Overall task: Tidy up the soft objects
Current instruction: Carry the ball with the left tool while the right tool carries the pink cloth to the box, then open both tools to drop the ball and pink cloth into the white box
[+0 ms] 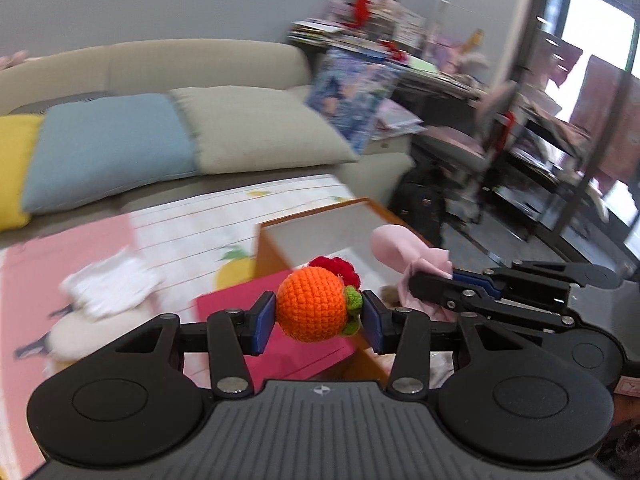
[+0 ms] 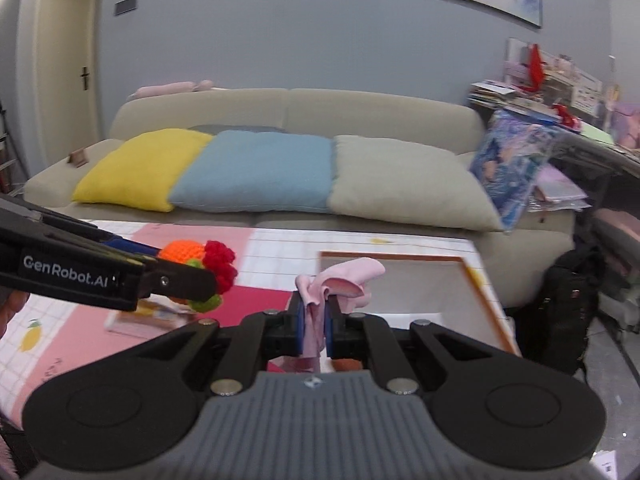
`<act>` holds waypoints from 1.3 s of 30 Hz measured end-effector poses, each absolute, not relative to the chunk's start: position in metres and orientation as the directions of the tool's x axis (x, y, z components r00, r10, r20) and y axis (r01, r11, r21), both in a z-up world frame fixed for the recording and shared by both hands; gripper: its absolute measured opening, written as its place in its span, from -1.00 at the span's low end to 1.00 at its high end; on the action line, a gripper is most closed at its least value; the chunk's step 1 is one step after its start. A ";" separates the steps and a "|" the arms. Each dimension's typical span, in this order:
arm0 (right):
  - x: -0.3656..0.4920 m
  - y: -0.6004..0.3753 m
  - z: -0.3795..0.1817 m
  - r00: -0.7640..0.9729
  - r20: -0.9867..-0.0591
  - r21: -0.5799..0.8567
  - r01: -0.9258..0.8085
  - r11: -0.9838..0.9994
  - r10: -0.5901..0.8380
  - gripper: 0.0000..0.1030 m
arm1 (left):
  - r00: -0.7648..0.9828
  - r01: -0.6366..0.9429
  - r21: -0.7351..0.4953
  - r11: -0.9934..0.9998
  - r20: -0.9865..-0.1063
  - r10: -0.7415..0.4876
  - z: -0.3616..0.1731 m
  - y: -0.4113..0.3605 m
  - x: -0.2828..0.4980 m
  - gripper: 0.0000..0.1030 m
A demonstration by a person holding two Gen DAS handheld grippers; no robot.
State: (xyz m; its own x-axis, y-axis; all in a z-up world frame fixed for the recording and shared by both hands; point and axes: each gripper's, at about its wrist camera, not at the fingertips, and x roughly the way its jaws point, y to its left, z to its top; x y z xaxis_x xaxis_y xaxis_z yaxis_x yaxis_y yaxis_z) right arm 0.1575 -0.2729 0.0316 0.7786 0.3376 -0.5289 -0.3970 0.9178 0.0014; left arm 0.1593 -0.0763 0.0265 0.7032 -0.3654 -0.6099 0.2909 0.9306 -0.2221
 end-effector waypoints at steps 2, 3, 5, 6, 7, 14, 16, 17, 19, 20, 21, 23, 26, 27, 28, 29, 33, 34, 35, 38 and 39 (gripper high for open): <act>0.168 -0.285 0.031 0.781 -0.533 -0.010 -0.390 0.921 0.325 -0.86 | 0.688 0.333 -0.217 0.918 -0.610 -0.394 0.026 -0.091 0.172 0.01; 0.173 -0.292 0.031 0.779 -0.538 -0.016 -0.392 0.920 0.322 -0.86 | 0.679 0.351 -0.211 0.912 -0.614 -0.403 0.026 -0.098 0.178 0.01; 0.187 -0.301 0.027 0.773 -0.550 -0.017 -0.390 0.921 0.317 -0.86 | 0.665 0.386 -0.198 0.901 -0.617 -0.421 0.023 -0.110 0.192 0.01; 0.193 -0.306 0.025 0.767 -0.556 -0.007 -0.389 0.921 0.320 -0.86 | 0.653 0.400 -0.196 0.896 -0.625 -0.428 0.020 -0.116 0.200 0.01; 0.202 -0.312 0.023 0.761 -0.565 0.004 -0.383 0.924 0.318 -0.86 | 0.643 0.402 -0.197 0.894 -0.635 -0.429 0.017 -0.120 0.208 0.01; 0.264 -0.326 -0.001 0.721 -0.628 0.016 -0.364 0.931 0.293 -0.86 | 0.600 0.425 -0.132 0.895 -0.699 -0.388 0.002 -0.141 0.250 0.01; 0.275 -0.325 -0.012 0.695 -0.659 0.014 -0.372 0.928 0.288 -0.86 | 0.594 0.447 -0.090 0.890 -0.713 -0.371 -0.003 -0.151 0.257 0.01; 0.281 -0.323 -0.018 0.686 -0.670 0.004 -0.377 0.926 0.282 -0.86 | 0.594 0.456 -0.067 0.887 -0.719 -0.360 -0.005 -0.154 0.261 0.01; 0.289 -0.321 -0.027 0.669 -0.686 0.000 -0.394 0.919 0.286 -0.86 | 0.589 0.464 -0.018 0.886 -0.740 -0.323 -0.013 -0.161 0.265 0.01; 0.290 -0.320 -0.031 0.660 -0.694 -0.003 -0.402 0.915 0.288 -0.86 | 0.587 0.467 0.001 0.884 -0.748 -0.309 -0.016 -0.162 0.267 0.01; 0.294 -0.319 -0.035 0.648 -0.703 -0.005 -0.415 0.910 0.292 -0.86 | 0.582 0.471 0.018 0.882 -0.758 -0.295 -0.021 -0.165 0.270 0.01; 0.299 -0.316 -0.043 0.627 -0.724 -0.019 -0.435 0.900 0.288 -0.85 | 0.570 0.471 0.046 0.881 -0.778 -0.264 -0.029 -0.168 0.272 0.01; 0.301 -0.309 -0.053 0.596 -0.754 -0.052 -0.474 0.879 0.277 -0.85 | 0.550 0.472 0.062 0.879 -0.800 -0.239 -0.039 -0.170 0.275 0.01; 0.301 -0.308 -0.057 0.587 -0.762 -0.060 -0.485 0.873 0.273 -0.84 | 0.548 0.474 0.070 0.878 -0.803 -0.232 -0.041 -0.170 0.275 0.02; 0.299 -0.306 -0.058 0.581 -0.768 -0.068 -0.493 0.867 0.270 -0.83 | 0.547 0.478 0.080 0.875 -0.806 -0.226 -0.043 -0.171 0.274 0.02; 0.299 -0.306 -0.060 0.576 -0.773 -0.075 -0.500 0.863 0.266 -0.82 | 0.544 0.483 0.086 0.871 -0.809 -0.222 -0.044 -0.173 0.274 0.03; 0.297 -0.306 -0.062 0.577 -0.780 -0.107 -0.506 0.856 0.243 -0.73 | 0.541 0.482 0.084 0.872 -0.812 -0.221 -0.046 -0.172 0.273 0.13; 0.297 -0.307 -0.061 0.578 -0.780 -0.108 -0.503 0.858 0.241 -0.67 | 0.540 0.476 0.078 0.876 -0.812 -0.221 -0.045 -0.170 0.273 0.20; 0.297 -0.308 -0.060 0.581 -0.778 -0.107 -0.497 0.861 0.239 -0.65 | 0.541 0.468 0.071 0.881 -0.811 -0.222 -0.044 -0.169 0.273 0.25; 0.297 -0.311 -0.056 0.580 -0.777 -0.097 -0.493 0.864 0.244 -0.51 | 0.548 0.461 0.048 0.886 -0.801 -0.242 -0.039 -0.167 0.275 0.47; 0.297 -0.310 -0.055 0.579 -0.778 -0.097 -0.492 0.865 0.242 -0.45 | 0.551 0.461 0.044 0.886 -0.797 -0.246 -0.037 -0.166 0.275 0.52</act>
